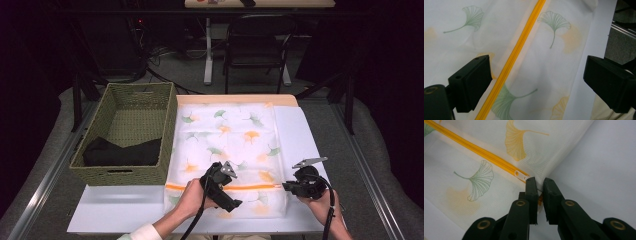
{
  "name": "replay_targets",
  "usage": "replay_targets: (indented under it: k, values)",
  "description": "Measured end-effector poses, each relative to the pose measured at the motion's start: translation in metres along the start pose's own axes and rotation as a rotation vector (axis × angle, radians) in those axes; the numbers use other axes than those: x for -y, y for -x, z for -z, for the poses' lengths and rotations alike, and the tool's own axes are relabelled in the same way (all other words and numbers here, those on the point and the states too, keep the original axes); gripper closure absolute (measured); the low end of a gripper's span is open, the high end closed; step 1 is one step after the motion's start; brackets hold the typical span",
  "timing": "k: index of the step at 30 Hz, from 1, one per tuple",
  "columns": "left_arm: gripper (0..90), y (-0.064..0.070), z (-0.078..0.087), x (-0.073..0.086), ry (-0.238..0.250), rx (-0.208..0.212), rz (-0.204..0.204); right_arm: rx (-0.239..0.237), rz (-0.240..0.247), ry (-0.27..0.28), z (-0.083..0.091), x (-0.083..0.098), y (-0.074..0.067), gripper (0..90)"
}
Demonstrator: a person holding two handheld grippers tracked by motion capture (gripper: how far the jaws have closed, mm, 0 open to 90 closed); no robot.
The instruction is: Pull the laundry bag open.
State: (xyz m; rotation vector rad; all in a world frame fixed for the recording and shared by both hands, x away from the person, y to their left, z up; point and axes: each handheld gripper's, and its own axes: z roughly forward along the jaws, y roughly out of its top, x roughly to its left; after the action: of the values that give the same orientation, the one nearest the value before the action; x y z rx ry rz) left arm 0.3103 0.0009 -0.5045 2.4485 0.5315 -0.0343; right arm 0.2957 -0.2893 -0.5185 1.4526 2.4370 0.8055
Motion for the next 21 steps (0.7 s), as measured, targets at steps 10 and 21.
replay_targets:
  k: [10,21]
  values:
    - [6.5,0.002,-0.02,-0.027,-0.031,0.046,-0.04,0.004,0.012,0.031,0.005,-0.001,-0.001,83.0]
    - [14.8,0.011,-0.042,-0.053,-0.03,0.089,-0.096,0.0,0.022,0.048,0.009,-0.001,-0.003,83.0]
